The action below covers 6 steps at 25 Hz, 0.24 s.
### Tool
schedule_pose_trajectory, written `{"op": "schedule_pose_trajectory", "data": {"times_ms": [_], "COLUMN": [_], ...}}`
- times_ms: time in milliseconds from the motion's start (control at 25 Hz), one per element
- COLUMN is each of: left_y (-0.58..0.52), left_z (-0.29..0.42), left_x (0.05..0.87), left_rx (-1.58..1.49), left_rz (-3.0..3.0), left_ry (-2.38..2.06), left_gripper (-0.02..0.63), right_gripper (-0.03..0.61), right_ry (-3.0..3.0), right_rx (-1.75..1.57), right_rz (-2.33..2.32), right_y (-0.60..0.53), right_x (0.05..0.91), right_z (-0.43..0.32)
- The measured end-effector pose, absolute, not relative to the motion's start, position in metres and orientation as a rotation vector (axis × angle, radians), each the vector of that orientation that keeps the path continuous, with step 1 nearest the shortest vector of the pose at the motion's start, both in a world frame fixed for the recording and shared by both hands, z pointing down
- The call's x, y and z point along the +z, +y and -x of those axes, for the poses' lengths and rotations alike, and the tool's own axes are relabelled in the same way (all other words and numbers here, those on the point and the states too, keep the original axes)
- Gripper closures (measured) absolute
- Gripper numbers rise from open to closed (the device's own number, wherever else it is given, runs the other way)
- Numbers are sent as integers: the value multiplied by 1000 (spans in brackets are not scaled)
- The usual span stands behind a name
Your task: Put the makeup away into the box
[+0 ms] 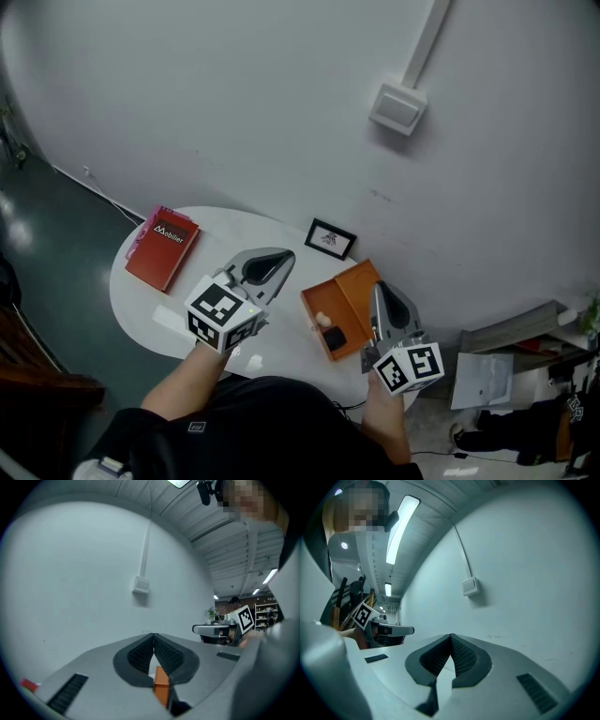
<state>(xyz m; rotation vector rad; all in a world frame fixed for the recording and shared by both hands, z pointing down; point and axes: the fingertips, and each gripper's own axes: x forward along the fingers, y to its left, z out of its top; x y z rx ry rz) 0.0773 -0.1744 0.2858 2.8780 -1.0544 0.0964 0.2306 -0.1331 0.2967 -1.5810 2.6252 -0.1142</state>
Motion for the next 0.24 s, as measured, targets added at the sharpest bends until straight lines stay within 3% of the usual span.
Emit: {"op": "schedule_pose_trajectory", "data": {"times_ms": [240], "left_y": [-172], "left_z": [-77], "left_x": [289], "left_rx": [110], "left_rz": [-2871], "left_ry": [-1053], "left_gripper": [601], "right_gripper": [545], "right_ry": [2638], "right_rx": [-114], "right_rz": [1553], "right_y": [-132], "right_x": [295], "right_z": [-226]}}
